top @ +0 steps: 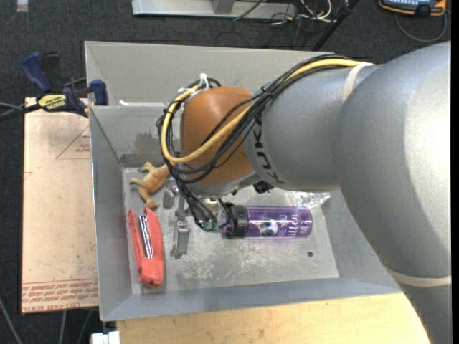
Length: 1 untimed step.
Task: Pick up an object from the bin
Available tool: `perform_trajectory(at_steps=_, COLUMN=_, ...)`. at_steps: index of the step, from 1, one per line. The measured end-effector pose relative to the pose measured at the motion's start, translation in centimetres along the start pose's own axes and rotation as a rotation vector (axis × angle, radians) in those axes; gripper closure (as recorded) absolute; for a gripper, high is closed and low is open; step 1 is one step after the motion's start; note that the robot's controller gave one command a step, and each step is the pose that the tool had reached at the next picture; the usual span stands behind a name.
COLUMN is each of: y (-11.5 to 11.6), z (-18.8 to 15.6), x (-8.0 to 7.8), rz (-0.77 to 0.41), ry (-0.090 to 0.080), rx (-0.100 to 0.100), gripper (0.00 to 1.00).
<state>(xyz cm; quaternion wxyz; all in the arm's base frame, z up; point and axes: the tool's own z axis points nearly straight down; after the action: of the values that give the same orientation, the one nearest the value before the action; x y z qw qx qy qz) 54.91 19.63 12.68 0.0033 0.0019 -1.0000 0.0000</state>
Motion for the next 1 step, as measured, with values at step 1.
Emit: perform_trajectory(at_steps=1, y=-0.08, z=-0.47, x=-0.17, rz=0.003, ry=-0.006, rx=-0.001, gripper=0.0)
